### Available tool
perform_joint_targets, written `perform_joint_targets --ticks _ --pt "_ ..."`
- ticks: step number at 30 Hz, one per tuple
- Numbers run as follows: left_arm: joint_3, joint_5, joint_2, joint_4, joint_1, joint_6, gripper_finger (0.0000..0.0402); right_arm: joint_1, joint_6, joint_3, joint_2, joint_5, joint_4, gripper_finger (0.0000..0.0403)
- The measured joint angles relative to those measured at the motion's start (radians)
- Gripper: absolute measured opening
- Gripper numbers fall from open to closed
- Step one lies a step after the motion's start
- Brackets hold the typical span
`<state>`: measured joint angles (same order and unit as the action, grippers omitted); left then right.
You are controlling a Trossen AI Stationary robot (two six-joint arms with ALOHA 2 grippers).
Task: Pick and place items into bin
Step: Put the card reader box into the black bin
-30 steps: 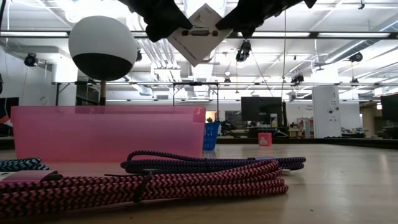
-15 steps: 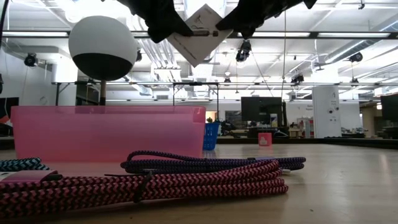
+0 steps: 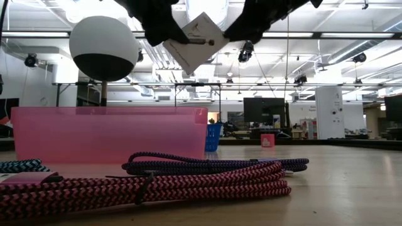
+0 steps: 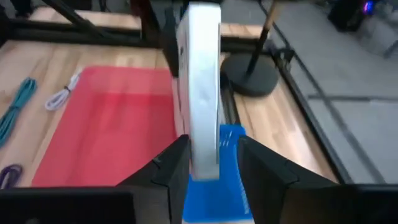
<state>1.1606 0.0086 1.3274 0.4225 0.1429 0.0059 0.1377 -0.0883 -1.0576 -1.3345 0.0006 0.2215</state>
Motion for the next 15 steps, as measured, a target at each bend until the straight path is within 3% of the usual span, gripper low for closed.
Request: perform_joint_targets --ticks 15 --pt "-0.001 -0.174 -0.01 0.343 0.0 0.002 0.0023 0.0 0.089 0.0 0.003 0.002 0.187 0.0121"
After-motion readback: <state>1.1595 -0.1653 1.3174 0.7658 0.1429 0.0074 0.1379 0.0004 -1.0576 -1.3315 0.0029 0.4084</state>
